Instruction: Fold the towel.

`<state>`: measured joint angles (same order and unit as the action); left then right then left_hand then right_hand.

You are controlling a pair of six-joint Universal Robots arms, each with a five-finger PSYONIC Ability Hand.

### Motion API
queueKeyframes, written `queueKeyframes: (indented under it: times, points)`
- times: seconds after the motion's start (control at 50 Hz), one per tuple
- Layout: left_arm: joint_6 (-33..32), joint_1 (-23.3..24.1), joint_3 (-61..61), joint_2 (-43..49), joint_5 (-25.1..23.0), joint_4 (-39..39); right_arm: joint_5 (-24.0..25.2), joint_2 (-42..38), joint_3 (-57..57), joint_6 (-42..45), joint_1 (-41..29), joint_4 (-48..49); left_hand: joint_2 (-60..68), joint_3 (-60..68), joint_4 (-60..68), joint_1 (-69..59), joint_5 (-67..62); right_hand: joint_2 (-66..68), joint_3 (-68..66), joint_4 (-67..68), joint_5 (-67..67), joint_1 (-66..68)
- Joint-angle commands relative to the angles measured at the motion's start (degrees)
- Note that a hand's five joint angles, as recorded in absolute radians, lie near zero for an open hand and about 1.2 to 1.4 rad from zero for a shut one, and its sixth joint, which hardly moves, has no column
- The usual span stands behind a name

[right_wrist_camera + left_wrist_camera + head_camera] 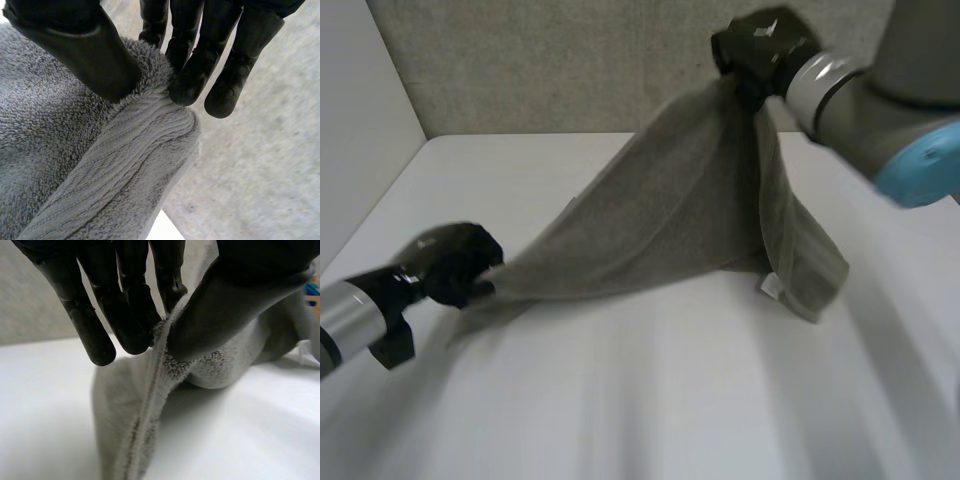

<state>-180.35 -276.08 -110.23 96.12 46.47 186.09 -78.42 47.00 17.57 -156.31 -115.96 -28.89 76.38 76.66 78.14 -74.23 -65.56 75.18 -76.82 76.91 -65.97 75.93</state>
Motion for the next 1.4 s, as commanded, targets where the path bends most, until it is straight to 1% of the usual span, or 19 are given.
queueKeyframes:
  times: [0.02, 0.06, 0.1, 0.22, 0.34, 0.44, 0.52, 0.56, 0.6, 0.72, 0.76, 0.82, 0.94, 0.98, 1.06, 1.1, 1.16, 1.2, 1.4]
  points:
    - [2.89, -4.29, 6.52, -4.81, -0.06, -3.28, 0.11, 12.06, 1.23, 0.48, 1.18, -5.83, 3.62, 3.34, 1.86, -5.77, -4.44, 4.82, -3.18, 3.09, -4.03, 4.07]
    - [5.62, -4.65, 9.33, -5.77, -0.06, -3.80, 0.37, 14.70, 1.50, 0.39, 2.23, -6.62, 3.62, 3.34, 1.86, -5.77, -4.44, 4.82, -3.18, 3.09, -4.03, 4.07]
    - [12.44, -4.73, 13.71, -7.35, -0.06, -3.72, 1.24, 18.46, 2.37, 0.48, 3.11, -9.33, 3.62, 3.34, 1.86, -5.77, -4.44, 4.82, -3.18, 3.09, -4.03, 4.07]
    - [22.13, -3.86, 18.38, -8.23, -0.15, -2.75, 3.35, 20.23, 8.59, 3.27, 2.67, -14.70, 3.62, 3.34, 1.86, -5.77, -4.44, 4.82, -3.18, 3.09, -4.03, 4.07]
    - [23.90, -2.89, 20.14, -5.86, 0.55, 1.12, 3.27, 19.27, 16.26, 10.85, 2.67, -15.06, 3.62, 3.34, 1.86, -5.77, -4.44, 4.82, -3.18, 3.09, -4.03, 4.07]
    - [23.64, 1.95, 25.07, 3.28, 1.69, 5.07, 0.12, 10.77, 15.14, 21.82, 2.67, -11.56, 3.62, 3.34, 1.86, -5.77, -4.44, 4.82, -3.18, 3.09, -4.03, 4.07]
    - [23.20, 6.08, 34.91, 11.81, 7.49, 5.95, -4.55, 5.38, 8.88, 22.18, 2.58, -3.98, 3.62, 3.34, 1.86, -5.77, -4.44, 4.82, -3.18, 3.09, -4.03, 4.07]
    - [23.29, 6.96, 39.13, 14.27, 9.25, 5.95, -9.36, 0.75, 1.10, 22.45, 2.23, 6.24, 3.62, 3.34, 1.86, -5.77, -4.44, 4.82, -3.18, 3.09, -4.03, 4.07]
    - [23.37, 8.18, 50.67, 19.25, 13.28, 5.95, -11.04, -1.54, -3.38, 22.10, 1.97, 11.96, 3.62, 3.34, 1.86, -5.77, -4.44, 4.82, -3.18, 3.09, -4.03, 4.07]
    - [23.99, 10.03, 65.67, 22.79, 20.59, 6.48, -13.34, -4.03, -15.54, 19.13, -0.75, 28.68, 3.62, 3.34, 1.86, -5.77, -4.44, 4.82, -3.18, 3.09, -4.03, 4.07]
    - [24.60, 12.39, 68.74, 22.01, 26.62, 10.15, -13.51, -3.24, -15.55, 15.98, -1.45, 29.76, 3.62, 3.34, 1.86, -5.77, -4.44, 4.82, -3.18, 3.09, -4.03, 4.07]
    - [25.22, 13.98, 67.53, 19.64, 29.63, 14.90, -12.90, -1.13, -14.85, 9.38, -1.90, 28.46, 3.62, 3.34, 1.86, -5.77, -4.44, 4.82, -3.18, 3.09, -4.03, 4.07]
    - [25.92, 13.46, 60.05, 16.73, 27.45, 18.52, -10.53, 0.02, -10.10, 5.05, -1.90, 20.36, 3.62, 3.34, 1.86, -5.77, -4.44, 4.82, -3.18, 3.09, -4.03, 4.07]
    - [25.22, 13.29, 53.58, 16.55, 24.04, 18.87, -6.42, -0.07, -4.95, 5.40, -1.20, 13.98, 3.62, 3.34, 1.86, -5.77, -4.44, 4.82, -3.18, 3.09, -4.03, 4.07]
    - [24.87, 11.88, 45.63, 16.90, 19.01, 18.78, -2.97, -0.16, 3.08, 6.89, -0.58, 7.09, 3.62, 3.34, 1.86, -5.77, -4.44, 4.82, -3.18, 3.09, -4.03, 4.07]
    - [24.25, 10.74, 40.89, 16.99, 16.46, 18.87, -1.22, -0.07, 12.96, 9.86, 0.99, 3.06, 3.62, 3.34, 1.86, -5.77, -4.44, 4.82, -3.18, 3.09, -4.03, 4.07]
    - [21.09, 9.07, 31.57, 17.17, 12.33, 18.96, -1.04, 0.11, 18.37, 11.73, 1.53, 2.78, 3.62, 3.34, 1.86, -5.77, -4.44, 4.82, -3.18, 3.09, -4.03, 4.07]
    - [15.50, 7.84, 23.17, 17.34, 9.70, 18.87, -1.04, 0.81, 28.44, 14.09, 2.49, 4.44, 3.62, 3.34, 1.86, -5.77, -4.44, 4.82, -3.18, 3.09, -4.03, 4.07]
    - [-2.03, 3.18, 6.52, 16.90, 7.23, 16.50, -1.12, 5.21, 52.83, 16.30, 3.37, 15.09, 3.62, 3.34, 1.86, -5.77, -4.44, 4.82, -3.18, 3.09, -4.03, 4.07]
